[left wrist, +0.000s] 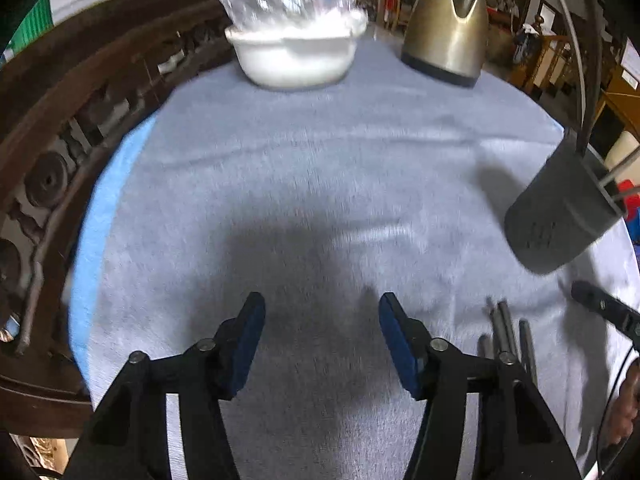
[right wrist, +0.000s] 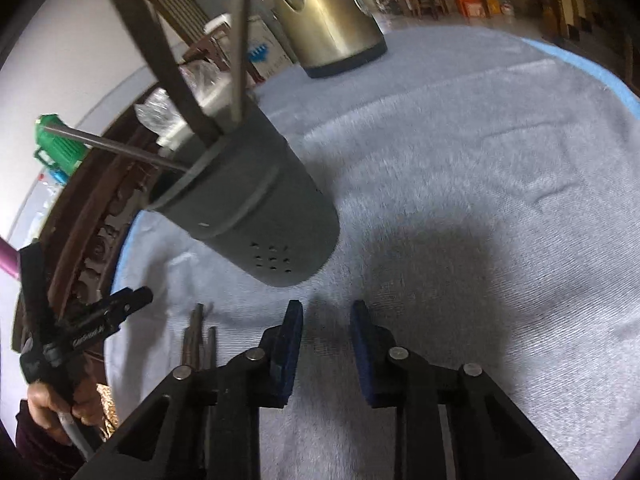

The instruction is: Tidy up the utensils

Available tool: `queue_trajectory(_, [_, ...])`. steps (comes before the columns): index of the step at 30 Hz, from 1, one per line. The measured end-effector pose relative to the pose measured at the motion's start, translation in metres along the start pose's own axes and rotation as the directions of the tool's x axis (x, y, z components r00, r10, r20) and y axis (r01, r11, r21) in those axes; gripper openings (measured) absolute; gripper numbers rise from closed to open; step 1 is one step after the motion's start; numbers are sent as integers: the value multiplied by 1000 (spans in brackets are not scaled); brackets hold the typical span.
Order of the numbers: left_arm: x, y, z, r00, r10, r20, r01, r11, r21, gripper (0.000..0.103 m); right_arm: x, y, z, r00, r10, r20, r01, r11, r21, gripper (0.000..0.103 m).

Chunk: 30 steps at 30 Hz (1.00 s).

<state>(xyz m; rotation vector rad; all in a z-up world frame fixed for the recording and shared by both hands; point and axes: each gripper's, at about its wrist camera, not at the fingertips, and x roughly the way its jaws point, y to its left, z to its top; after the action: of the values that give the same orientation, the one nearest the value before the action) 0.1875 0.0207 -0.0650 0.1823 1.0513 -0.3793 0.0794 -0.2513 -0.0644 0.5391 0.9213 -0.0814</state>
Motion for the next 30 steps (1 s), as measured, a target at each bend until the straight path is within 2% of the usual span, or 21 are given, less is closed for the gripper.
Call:
queue_trajectory(3, [-2,-7,-6,1000,9,21,-10,997,74,59,1,5,0,999,-34,-14,34,999,-18,23])
queue_trajectory(7, [-3,-9,-7,1000,-16,-2,16,994,109,59,7,23,1,993,-105,-54,98,988,-123,23])
queue_trajectory(9, [-4,-12,-9,999,-31,-12,32,990,134,58,7,25,2,990,-108,-86,97,988,-123,23])
queue_trajectory(12, [-4,-27,-21,999,2,-37,7,967,254,56,7,24,3,989,-91,-115,76,989,-129,23])
queue_trajectory(13, [-7,-27,-22,999,-22,-26,28,969,244,51,7,23,3,989,-89,-115,73,988,-132,23])
queue_trajectory(14, [-7,-24,-22,998,-53,-41,61,973,224,49,7,21,4,990,-79,-115,65,990,-126,22])
queue_trajectory(16, [-10,-14,-16,997,-81,-19,83,980,179,47,6,11,6,995,-26,-99,20,997,-68,22])
queue_trajectory(18, [-15,-3,-5,997,-69,23,65,988,140,47,6,3,5,997,1,-72,-4,999,-34,17])
queue_trajectory(20, [-15,4,7,998,-56,34,52,993,110,47,8,3,5,998,-1,-65,-1,999,-42,17])
queue_trajectory(24, [5,14,25,998,-30,-48,33,997,66,47,9,8,6,997,-27,-68,22,997,-77,17])
queue_trajectory(25, [13,12,25,995,-33,-92,40,996,77,46,11,10,6,997,-26,-69,21,997,-76,17])
queue_trajectory(27, [16,-2,23,995,5,-103,11,988,154,45,13,10,8,997,-20,-72,15,997,-73,17])
queue_trajectory(30, [18,-5,26,990,-12,-140,31,990,135,42,13,8,9,997,-25,-75,20,997,-70,17])
